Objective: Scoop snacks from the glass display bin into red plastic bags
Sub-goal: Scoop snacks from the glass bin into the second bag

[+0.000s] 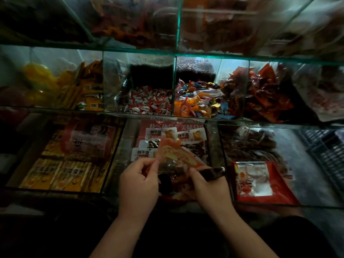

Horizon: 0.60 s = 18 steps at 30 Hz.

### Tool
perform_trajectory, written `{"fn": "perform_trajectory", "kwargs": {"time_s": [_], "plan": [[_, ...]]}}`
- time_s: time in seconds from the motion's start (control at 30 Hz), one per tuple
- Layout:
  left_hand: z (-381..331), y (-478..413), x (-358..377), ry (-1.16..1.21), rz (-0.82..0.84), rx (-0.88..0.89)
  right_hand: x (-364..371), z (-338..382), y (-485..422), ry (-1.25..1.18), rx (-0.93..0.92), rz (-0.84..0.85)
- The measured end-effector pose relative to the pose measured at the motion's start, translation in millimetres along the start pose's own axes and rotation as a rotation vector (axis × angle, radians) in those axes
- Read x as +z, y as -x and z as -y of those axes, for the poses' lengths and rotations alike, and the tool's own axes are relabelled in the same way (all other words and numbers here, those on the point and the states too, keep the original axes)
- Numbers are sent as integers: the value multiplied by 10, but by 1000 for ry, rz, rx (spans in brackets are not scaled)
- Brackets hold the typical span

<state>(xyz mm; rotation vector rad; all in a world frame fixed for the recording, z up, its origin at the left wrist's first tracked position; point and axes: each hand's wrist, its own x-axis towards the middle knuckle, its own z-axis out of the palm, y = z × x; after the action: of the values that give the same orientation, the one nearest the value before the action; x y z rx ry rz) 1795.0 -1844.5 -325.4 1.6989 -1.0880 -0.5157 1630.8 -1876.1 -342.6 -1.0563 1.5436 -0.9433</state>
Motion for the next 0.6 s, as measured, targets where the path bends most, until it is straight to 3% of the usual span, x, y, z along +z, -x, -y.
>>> {"fn": "perform_trajectory", "kwargs": {"time_s": [0.2, 0.27, 0.43, 0.6], "plan": [[54, -32, -189, 8, -70, -116, -107, 52, 36, -190, 48, -71], [41, -38, -229, -29, -79, -116, -125, 81, 60, -306, 63, -64], [36, -76, -248, -62, -57, -116, -190, 132, 86, -323, 2, -88], [21, -129, -236, -120, -47, -97, -369, 230, 113, -492, 82, -80]]}}
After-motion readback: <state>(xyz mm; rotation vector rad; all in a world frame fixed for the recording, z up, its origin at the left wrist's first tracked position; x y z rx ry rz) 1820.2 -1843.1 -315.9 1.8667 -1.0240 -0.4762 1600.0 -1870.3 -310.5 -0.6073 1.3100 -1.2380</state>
